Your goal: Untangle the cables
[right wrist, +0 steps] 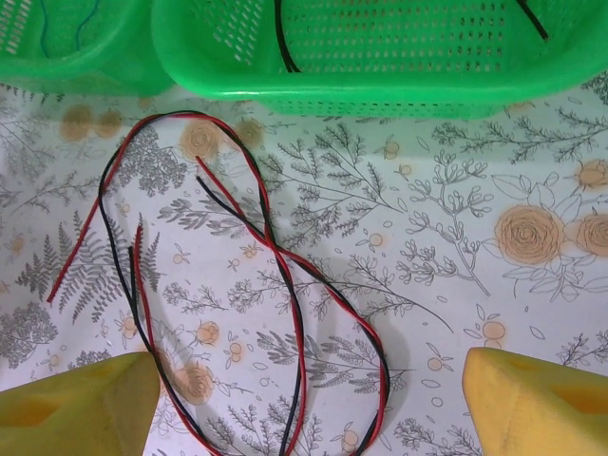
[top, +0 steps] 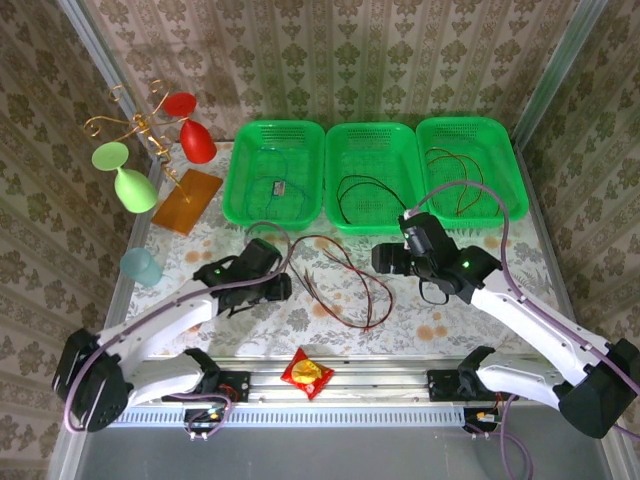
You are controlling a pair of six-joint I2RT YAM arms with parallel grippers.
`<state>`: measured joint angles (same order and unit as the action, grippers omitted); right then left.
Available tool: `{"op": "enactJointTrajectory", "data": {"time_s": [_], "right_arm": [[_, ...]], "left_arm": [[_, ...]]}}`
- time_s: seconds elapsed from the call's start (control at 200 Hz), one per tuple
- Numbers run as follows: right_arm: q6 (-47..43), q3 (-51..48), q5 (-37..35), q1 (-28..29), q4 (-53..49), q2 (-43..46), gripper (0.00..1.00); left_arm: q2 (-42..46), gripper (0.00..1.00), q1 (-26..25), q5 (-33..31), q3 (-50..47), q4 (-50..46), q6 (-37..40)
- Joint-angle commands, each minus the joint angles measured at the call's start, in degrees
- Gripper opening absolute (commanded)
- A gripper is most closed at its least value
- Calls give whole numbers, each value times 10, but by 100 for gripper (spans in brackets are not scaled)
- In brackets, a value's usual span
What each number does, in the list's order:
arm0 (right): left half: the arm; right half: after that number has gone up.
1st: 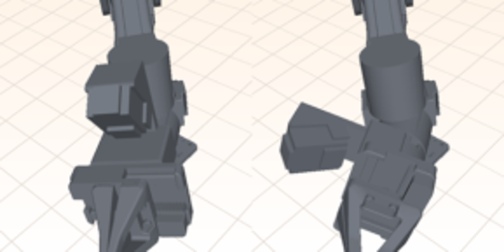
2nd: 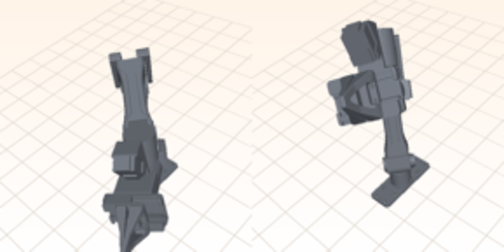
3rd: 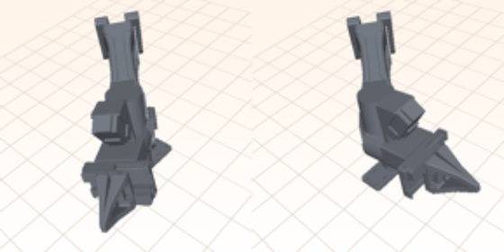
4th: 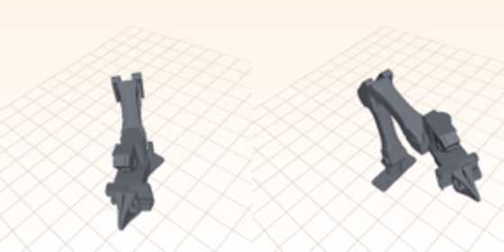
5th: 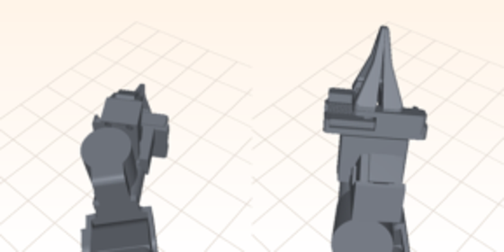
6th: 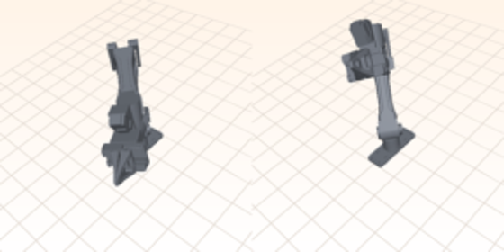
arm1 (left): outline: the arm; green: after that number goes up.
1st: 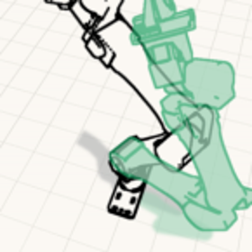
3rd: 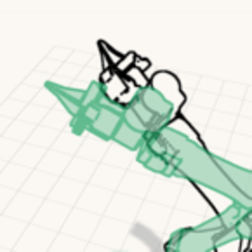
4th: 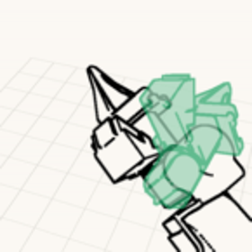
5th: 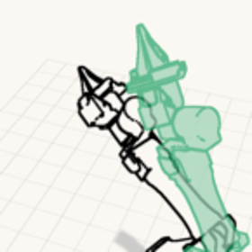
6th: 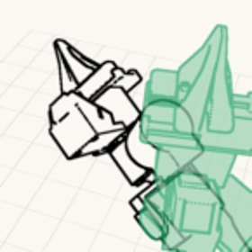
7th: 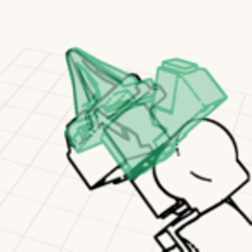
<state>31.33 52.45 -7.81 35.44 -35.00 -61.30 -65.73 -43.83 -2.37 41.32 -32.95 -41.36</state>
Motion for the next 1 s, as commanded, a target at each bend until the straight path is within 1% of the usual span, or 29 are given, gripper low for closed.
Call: {"op": "enactJointTrajectory", "data": {"time_s": [0.0, 0.18, 0.415, 0.53, 0.62, 0.785, 0.995], "right_arm": [[21, -5, -27, 6, 5, 0, 84], [6, -3, -40, 6, 2, 4, 85], [-8, -9, -39, 5, 2, 13, 87], [-14, -12, -36, 3, 11, 25, 88], [-21, -11, -36, -1, 13, 26, 88], [-29, -16, -31, -12, 20, 28, 89], [-32, -31, -18, -32, 24, 36, 89]], "left_arm": [[-54, 50, -5, 2, 42, 12, -3], [-139, 45, -16, -50, 107, -30, -14], [-205, 40, -28, -75, 141, -16, -29], [-224, 32, -29, -101, 141, 7, -47], [-238, 30, -29, -116, 147, 22, -53], [-280, 26, -29, -131, 174, 17, -51], [-324, 26, -24, -122, 209, 0, -43]]}}
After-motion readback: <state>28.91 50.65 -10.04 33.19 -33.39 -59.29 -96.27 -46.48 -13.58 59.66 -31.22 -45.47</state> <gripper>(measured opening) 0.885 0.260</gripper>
